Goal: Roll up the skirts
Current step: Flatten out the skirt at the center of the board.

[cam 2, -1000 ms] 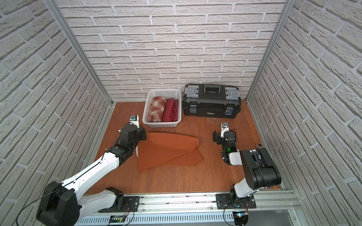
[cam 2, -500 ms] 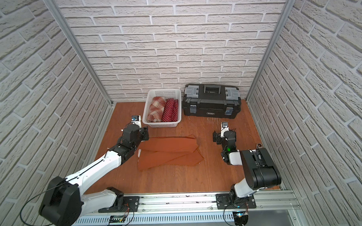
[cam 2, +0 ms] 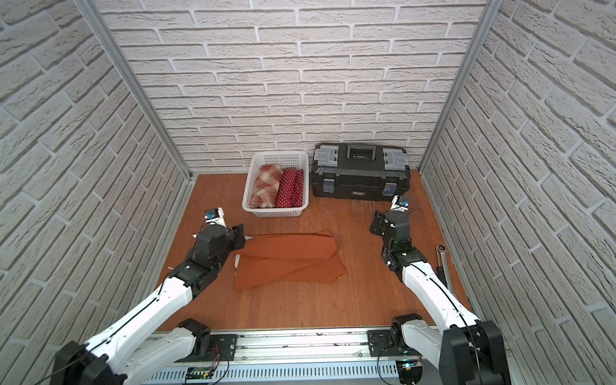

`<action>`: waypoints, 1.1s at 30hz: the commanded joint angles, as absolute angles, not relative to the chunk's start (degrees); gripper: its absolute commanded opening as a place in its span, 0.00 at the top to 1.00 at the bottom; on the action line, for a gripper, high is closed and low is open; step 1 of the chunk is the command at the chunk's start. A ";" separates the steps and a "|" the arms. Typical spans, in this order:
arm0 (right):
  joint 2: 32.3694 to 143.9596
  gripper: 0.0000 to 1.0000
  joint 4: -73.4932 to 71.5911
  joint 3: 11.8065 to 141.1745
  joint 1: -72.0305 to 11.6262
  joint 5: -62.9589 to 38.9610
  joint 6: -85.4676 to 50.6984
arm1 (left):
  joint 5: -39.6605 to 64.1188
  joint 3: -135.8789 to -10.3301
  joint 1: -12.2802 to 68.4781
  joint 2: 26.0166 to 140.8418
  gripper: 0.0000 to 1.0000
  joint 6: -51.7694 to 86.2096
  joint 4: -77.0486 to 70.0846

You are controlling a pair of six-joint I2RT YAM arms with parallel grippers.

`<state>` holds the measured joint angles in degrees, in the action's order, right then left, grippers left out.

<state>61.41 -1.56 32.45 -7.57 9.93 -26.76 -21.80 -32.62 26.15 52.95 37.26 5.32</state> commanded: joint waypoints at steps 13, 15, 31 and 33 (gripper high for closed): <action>71.95 0.28 15.03 43.15 -23.68 -8.71 -20.22 | -21.35 -21.17 27.61 61.87 0.43 51.29 -1.56; 74.41 0.29 15.75 44.51 -23.96 -11.27 -20.13 | -20.83 -21.88 27.76 65.20 0.43 50.38 -4.82; 73.38 0.97 18.59 47.36 -26.35 -14.36 -20.04 | -24.87 -26.71 28.03 78.28 1.00 43.57 -16.49; 71.56 0.97 19.92 47.54 -26.53 -13.26 -19.95 | -25.48 -26.57 28.18 75.51 1.00 43.13 -15.47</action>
